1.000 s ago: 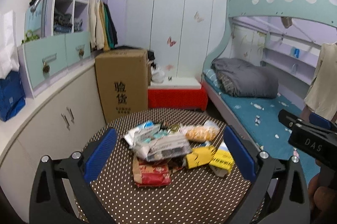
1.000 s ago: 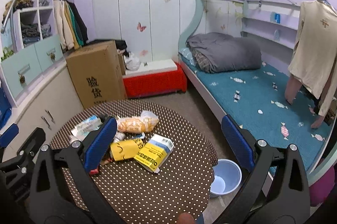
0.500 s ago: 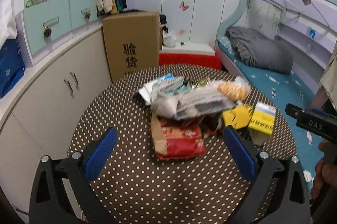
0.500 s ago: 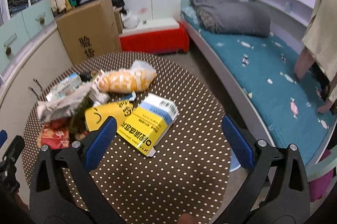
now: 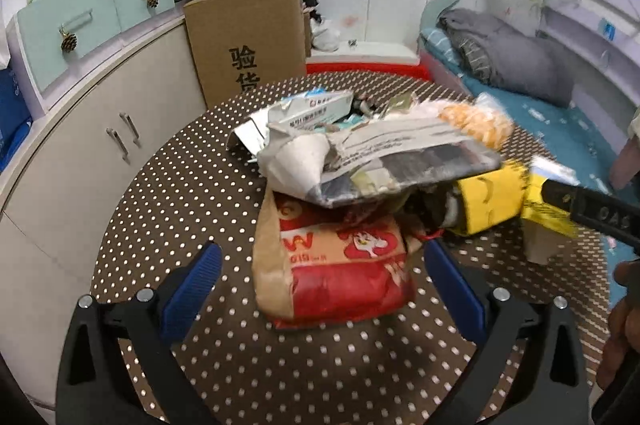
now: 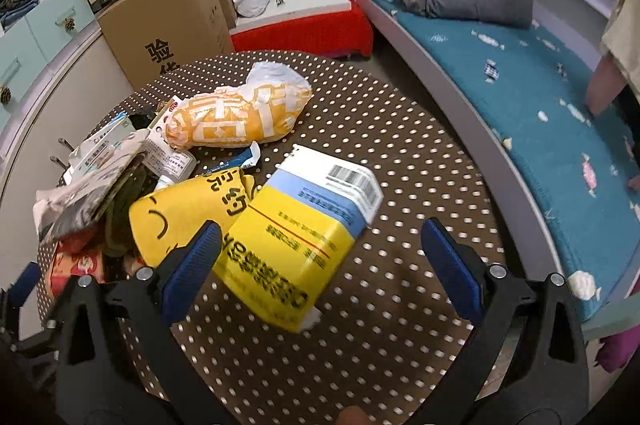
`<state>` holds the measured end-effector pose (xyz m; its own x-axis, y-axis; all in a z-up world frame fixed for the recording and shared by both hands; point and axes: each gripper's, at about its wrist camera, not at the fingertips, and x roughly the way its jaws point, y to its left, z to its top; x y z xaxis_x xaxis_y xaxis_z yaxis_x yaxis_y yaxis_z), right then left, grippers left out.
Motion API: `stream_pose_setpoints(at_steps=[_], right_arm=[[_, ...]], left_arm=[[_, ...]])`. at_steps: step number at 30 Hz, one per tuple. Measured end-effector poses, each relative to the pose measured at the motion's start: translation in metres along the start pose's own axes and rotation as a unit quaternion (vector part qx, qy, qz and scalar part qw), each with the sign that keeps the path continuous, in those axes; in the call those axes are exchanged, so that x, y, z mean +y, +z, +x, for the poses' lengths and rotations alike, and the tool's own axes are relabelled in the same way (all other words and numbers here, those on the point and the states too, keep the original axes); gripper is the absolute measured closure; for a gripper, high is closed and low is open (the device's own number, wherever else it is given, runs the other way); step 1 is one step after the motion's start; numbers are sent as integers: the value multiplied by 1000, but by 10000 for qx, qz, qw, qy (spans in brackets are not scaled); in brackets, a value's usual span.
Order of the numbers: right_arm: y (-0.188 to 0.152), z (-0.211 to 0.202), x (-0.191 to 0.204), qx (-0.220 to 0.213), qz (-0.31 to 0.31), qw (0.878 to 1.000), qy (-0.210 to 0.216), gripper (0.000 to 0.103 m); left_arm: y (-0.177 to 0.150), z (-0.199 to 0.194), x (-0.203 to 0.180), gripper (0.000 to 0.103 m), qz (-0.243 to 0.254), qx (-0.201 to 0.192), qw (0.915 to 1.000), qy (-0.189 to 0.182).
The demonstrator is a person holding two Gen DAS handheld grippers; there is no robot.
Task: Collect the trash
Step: 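Grasp the yellow-white box with the right tool while the left tool grasps the red snack bag, then carry both items to the bucket and release them inside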
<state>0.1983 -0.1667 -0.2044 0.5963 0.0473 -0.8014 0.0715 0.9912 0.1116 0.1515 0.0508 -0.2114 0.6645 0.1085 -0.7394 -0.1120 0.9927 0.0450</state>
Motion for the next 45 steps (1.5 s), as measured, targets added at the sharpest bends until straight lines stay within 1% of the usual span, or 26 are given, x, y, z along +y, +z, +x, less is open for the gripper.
stream_pose_setpoints(at_steps=[2,4,5,6,7,9,11,20,26,30,32,35,36,37,38,40,45], right_arm=[[1,9,0,77,11,9999,-88,6],[0,19,0,229,56,9997,-67,6],[0,22,0,273,66,9996,2,10],[-3,24,-1,328,64,9994,125,16],[-5,25,-2,364,66,9991,193,30],[-10,22,-5,357,78,9989,299,38],[-14,18,-8,338,109,9987,371,43],[-29,-8,-39,119,300,9979,561,45],[-36,-25,-42,-63,249,9968,757,46],[-40,-33,-43,-141,228,9960,858,46],[-43,-37,-46,-165,215,9958,874,46],[-48,-38,-47,-143,191,9956,906,47],[-50,-38,-48,-133,196,9955,920,47],[-52,-38,-49,-128,207,9953,937,47],[-53,-39,-50,-133,213,9952,948,47],[-54,-43,-53,-182,227,9947,988,47],[-53,-54,-64,-324,304,9935,1043,47]], left_arm=[[1,12,-2,4,45,59,9999,105],[2,18,0,4,41,71,9999,67],[3,21,1,4,34,68,10000,17],[3,21,2,10,43,64,10000,-38],[4,22,2,17,62,75,9999,-119],[3,21,3,18,94,65,9998,-160],[-1,17,5,18,111,61,9997,-205],[-30,-11,23,18,82,40,9993,-362],[-46,-36,28,19,9,-72,9987,-498],[-56,-48,22,19,29,-52,9979,-645],[-61,-48,16,19,148,-1,9982,-586],[-65,-38,5,13,329,153,9988,-333],[-65,-34,4,13,333,196,9987,-322],[-65,-32,3,14,337,199,9988,-308],[-64,-31,0,14,378,135,9990,-218],[-63,-31,-2,17,353,97,9990,-240],[-65,-42,-4,18,316,88,9978,-572]])
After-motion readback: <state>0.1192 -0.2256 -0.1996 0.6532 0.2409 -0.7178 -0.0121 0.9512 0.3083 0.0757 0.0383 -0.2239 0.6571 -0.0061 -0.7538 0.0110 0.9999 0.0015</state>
